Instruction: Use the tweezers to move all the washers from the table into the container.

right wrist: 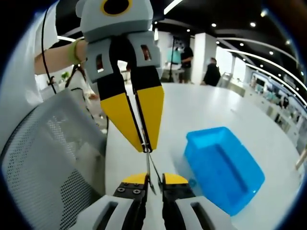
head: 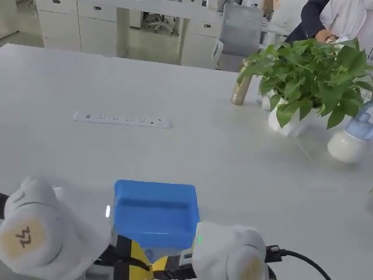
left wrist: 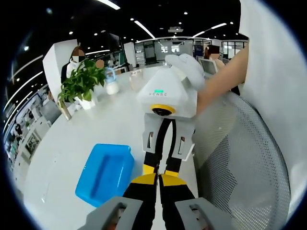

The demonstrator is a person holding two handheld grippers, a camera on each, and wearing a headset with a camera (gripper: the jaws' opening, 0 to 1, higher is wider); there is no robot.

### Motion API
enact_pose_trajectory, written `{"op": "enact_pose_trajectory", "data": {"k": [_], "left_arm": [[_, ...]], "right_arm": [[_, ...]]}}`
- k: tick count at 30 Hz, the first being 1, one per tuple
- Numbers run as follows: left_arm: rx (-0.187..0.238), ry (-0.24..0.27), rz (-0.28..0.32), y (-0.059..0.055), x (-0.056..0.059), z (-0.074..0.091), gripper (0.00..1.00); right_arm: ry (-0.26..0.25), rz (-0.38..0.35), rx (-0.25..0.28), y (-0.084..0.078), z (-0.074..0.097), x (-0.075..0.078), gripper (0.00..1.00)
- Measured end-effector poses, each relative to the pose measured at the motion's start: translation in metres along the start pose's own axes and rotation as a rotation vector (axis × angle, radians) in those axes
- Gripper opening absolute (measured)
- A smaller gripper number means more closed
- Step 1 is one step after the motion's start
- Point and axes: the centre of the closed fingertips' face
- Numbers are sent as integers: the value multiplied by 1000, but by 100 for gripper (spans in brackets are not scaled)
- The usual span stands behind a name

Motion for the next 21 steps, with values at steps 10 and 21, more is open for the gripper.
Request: {"op": "enact_pose_trajectory", "data": {"k": [10,21], "left_arm": [[-22,27,28,-16,-16,9,0],[-38,2,3,-17,-19,8,0]], "right_arm": [[1,0,8,12,-13,11,7],[9,-16,3,11,-17,12,8]]}}
Point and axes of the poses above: the centre of the closed fingertips' face, and the gripper's own axes: z roughly backward along the fingers, x roughly to its right, y roughly out of its top, and after that the axes turned 12 degrees about -z, right-handed
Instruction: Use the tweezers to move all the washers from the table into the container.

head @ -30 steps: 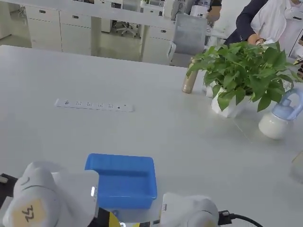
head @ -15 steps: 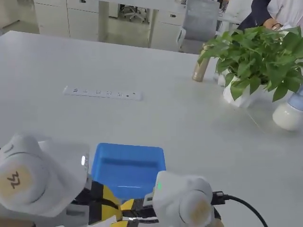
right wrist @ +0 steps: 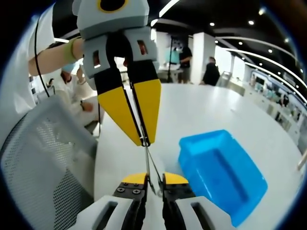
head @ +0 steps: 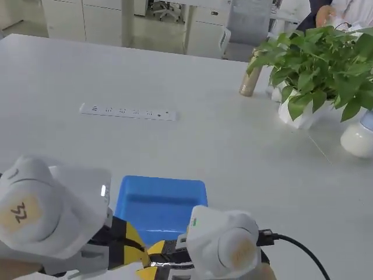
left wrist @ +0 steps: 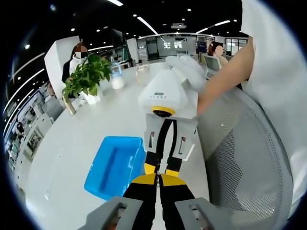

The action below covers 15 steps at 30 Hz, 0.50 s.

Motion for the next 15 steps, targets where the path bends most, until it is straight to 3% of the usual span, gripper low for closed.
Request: {"op": "enact_pose_trajectory", "data": {"k": [5,15], "left_arm": [[-13,-18,-2,-5,0,-5,0],[-4,-29,3,-1,-2,-8,0]], "right_arm": [[4,-10,-16,-6,-5,2,8],[25,-28,-33,-8,-3,0,13]]}}
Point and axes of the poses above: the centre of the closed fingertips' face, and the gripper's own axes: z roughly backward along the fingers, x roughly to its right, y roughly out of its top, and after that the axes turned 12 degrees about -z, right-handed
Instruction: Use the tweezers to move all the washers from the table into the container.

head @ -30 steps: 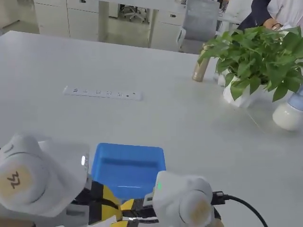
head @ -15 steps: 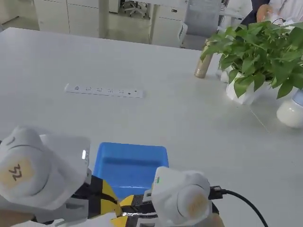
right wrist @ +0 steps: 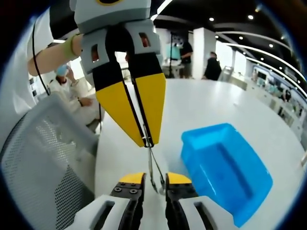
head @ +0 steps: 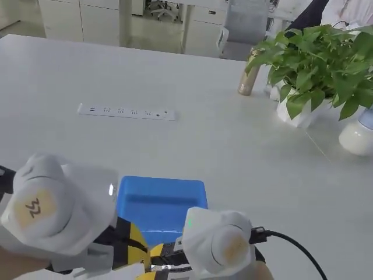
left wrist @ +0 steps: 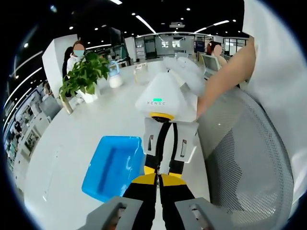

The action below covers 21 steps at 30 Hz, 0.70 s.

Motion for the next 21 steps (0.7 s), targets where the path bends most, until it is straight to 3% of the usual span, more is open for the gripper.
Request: {"op": "enact_pose_trajectory", "data": {"k": [5,9,21], "left_arm": [[0,-3,7,0,0,0,0],[-5,1,8,0,-1,0,0],[-4,-12,5,3,-1,-2,0]], "right_arm": [[12,-25,39,7,7,2,13],[17,12,21,7,9,1,9],[57,11,26,17,12,-5,7]]}}
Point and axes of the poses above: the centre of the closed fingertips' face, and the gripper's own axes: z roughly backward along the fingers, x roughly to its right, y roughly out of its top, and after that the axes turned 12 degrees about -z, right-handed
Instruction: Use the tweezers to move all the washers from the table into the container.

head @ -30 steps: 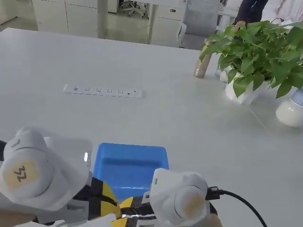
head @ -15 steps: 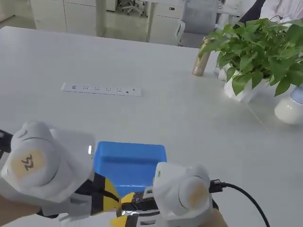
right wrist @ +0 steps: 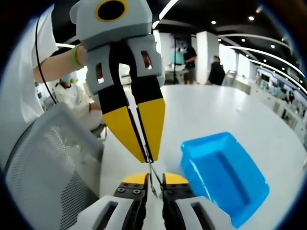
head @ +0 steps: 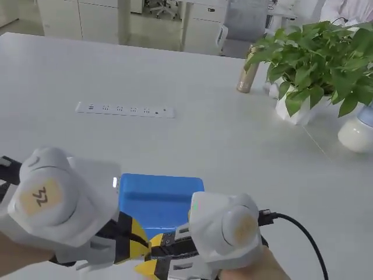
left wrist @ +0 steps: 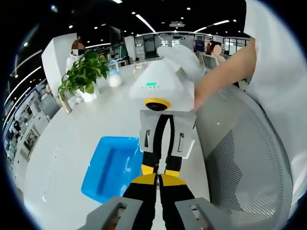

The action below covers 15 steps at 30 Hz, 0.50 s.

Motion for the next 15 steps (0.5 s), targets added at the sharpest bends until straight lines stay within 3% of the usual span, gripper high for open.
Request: {"op": "enact_pose_trajectory", "data": {"k": [5,10,15], "left_arm": [[19,21,17,1,-3,-1,0],[114,133,164,6,-14,9,10],[178,221,292,5,-8,18,22]], "right_arm": [[3,8,1,-1,0,1,4],[-6,-7,8,-2,0,3,3],[-18,-23,17,-3,0,6,3]]}}
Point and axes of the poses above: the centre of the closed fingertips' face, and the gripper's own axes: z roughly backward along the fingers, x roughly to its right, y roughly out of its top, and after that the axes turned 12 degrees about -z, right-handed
